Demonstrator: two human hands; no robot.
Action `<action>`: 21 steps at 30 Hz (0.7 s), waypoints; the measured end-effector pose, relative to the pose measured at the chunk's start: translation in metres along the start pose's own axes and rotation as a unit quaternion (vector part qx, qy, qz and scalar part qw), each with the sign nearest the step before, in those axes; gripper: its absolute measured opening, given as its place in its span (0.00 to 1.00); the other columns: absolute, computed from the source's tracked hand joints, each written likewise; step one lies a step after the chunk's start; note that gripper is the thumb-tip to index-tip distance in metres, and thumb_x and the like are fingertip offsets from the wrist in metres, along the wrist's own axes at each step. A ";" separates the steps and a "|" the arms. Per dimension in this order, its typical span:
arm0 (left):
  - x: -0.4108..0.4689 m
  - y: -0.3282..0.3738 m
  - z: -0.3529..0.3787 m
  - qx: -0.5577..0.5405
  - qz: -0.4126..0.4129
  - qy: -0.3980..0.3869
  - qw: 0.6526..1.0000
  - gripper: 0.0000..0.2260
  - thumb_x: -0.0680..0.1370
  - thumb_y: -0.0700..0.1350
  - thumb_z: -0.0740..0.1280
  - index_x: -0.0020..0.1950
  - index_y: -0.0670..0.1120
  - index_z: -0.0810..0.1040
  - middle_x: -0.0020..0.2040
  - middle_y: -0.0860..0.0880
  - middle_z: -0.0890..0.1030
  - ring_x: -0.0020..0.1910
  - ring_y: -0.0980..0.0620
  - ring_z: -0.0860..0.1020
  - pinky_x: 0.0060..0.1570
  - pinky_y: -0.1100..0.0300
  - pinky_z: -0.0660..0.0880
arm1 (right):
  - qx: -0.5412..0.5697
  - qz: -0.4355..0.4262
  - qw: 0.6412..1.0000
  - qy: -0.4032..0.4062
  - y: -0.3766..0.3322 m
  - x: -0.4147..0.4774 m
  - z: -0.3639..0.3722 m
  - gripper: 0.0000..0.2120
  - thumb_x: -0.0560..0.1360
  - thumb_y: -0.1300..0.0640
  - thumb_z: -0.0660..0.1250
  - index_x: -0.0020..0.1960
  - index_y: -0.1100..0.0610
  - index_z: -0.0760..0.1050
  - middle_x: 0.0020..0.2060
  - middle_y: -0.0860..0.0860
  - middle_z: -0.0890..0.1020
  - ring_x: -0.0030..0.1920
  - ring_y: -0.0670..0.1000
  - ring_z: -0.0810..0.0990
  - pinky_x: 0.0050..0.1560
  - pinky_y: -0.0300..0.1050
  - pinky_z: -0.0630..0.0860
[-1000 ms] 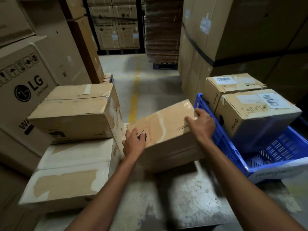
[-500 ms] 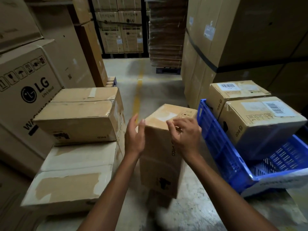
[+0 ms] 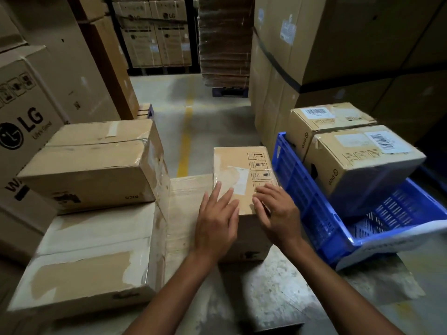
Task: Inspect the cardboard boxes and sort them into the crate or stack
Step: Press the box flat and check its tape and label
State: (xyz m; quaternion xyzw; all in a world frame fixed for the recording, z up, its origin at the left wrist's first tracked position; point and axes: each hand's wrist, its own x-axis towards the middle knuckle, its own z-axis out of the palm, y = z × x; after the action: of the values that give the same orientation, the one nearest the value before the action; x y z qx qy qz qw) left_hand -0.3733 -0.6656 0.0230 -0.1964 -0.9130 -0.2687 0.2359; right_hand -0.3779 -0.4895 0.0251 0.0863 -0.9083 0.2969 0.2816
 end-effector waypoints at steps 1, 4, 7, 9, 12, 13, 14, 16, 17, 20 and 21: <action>0.004 0.000 0.001 -0.002 0.005 -0.014 1.000 0.17 0.81 0.47 0.58 0.62 0.44 0.81 0.69 0.47 0.77 0.74 0.45 0.67 0.73 0.43 0.62 | -0.002 -0.001 1.000 -0.011 0.000 -0.001 -0.001 0.16 0.78 0.49 0.63 0.56 0.57 0.84 0.57 0.53 0.85 0.63 0.53 0.80 0.66 0.58 0.74; 0.007 0.002 0.002 0.012 -0.009 -0.045 0.999 0.20 0.82 0.49 0.55 0.67 0.45 0.79 0.69 0.47 0.76 0.72 0.47 0.70 0.73 0.46 0.64 | -0.016 -0.007 0.999 -0.034 -0.004 -0.004 -0.001 0.16 0.79 0.48 0.61 0.58 0.55 0.83 0.59 0.52 0.83 0.65 0.52 0.77 0.68 0.55 0.71; 0.009 0.005 0.000 0.050 -0.006 -0.058 0.997 0.20 0.80 0.49 0.55 0.65 0.44 0.80 0.66 0.45 0.79 0.68 0.46 0.74 0.70 0.47 0.68 | -0.038 -0.007 0.999 -0.039 -0.005 -0.001 -0.001 0.14 0.79 0.49 0.61 0.55 0.53 0.82 0.56 0.49 0.83 0.62 0.50 0.78 0.66 0.55 0.72; 0.016 0.006 -0.005 0.075 0.015 -0.065 0.995 0.19 0.79 0.49 0.56 0.59 0.44 0.82 0.61 0.45 0.82 0.62 0.45 0.78 0.63 0.48 0.74 | -0.077 -0.022 0.995 -0.053 -0.006 0.008 -0.004 0.12 0.77 0.48 0.61 0.51 0.52 0.80 0.51 0.48 0.82 0.55 0.50 0.78 0.63 0.55 0.73; 0.036 0.007 -0.013 0.087 0.029 -0.089 0.992 0.12 0.78 0.48 0.58 0.49 0.45 0.79 0.49 0.47 0.79 0.49 0.47 0.77 0.49 0.51 0.76 | -0.133 -0.034 0.986 -0.093 -0.012 0.028 -0.009 0.09 0.76 0.47 0.63 0.47 0.52 0.75 0.47 0.49 0.78 0.49 0.50 0.74 0.55 0.50 0.72; 0.045 0.007 -0.014 0.084 0.024 -0.099 0.991 0.11 0.78 0.47 0.59 0.50 0.45 0.79 0.48 0.47 0.78 0.47 0.47 0.75 0.48 0.50 0.76 | -0.139 -0.029 0.983 -0.116 -0.014 0.035 -0.010 0.09 0.77 0.47 0.63 0.49 0.52 0.75 0.49 0.49 0.77 0.50 0.49 0.72 0.55 0.49 0.71; 0.053 0.007 -0.014 0.076 0.013 -0.113 0.991 0.11 0.79 0.47 0.60 0.53 0.45 0.79 0.51 0.46 0.78 0.50 0.47 0.75 0.51 0.49 0.76 | -0.144 -0.022 0.979 -0.141 -0.015 0.041 -0.010 0.10 0.78 0.46 0.62 0.52 0.51 0.75 0.53 0.50 0.77 0.54 0.49 0.72 0.58 0.49 0.71; 0.066 0.006 -0.012 0.053 -0.022 -0.162 0.985 0.16 0.80 0.47 0.59 0.67 0.46 0.75 0.66 0.43 0.75 0.65 0.45 0.72 0.66 0.48 0.70 | -0.145 -0.008 0.971 -0.189 -0.016 0.049 -0.009 0.16 0.80 0.45 0.60 0.64 0.51 0.73 0.66 0.52 0.74 0.67 0.51 0.70 0.69 0.52 0.66; 0.069 0.003 -0.010 0.049 -0.036 -0.184 0.981 0.20 0.81 0.48 0.58 0.72 0.47 0.71 0.73 0.43 0.69 0.73 0.45 0.66 0.73 0.49 0.63 | -0.142 -0.001 0.967 -0.213 -0.016 0.051 -0.008 0.20 0.81 0.45 0.59 0.70 0.51 0.70 0.73 0.54 0.69 0.74 0.53 0.65 0.74 0.53 0.60; 0.069 -0.001 -0.007 0.059 -0.049 -0.225 0.971 0.25 0.81 0.52 0.52 0.79 0.49 0.61 0.80 0.45 0.57 0.80 0.48 0.52 0.77 0.53 0.48 | -0.160 0.002 0.949 -0.270 -0.016 0.053 -0.007 0.29 0.83 0.42 0.52 0.80 0.54 0.58 0.80 0.54 0.58 0.80 0.52 0.53 0.79 0.52 0.48; 0.068 -0.002 -0.006 0.062 -0.050 -0.229 0.970 0.25 0.82 0.52 0.51 0.79 0.49 0.61 0.81 0.46 0.56 0.80 0.49 0.52 0.77 0.53 0.48 | -0.171 0.000 0.945 -0.277 -0.017 0.053 -0.007 0.29 0.83 0.42 0.51 0.80 0.54 0.57 0.80 0.54 0.57 0.80 0.52 0.53 0.79 0.52 0.48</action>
State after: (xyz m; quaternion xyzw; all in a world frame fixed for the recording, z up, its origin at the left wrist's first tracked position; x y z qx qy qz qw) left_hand -0.4276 -0.6552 0.0626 -0.1922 -0.9662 -0.1705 0.0185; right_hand -0.4131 -0.4983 0.0676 0.1161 -0.9876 0.1018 0.0290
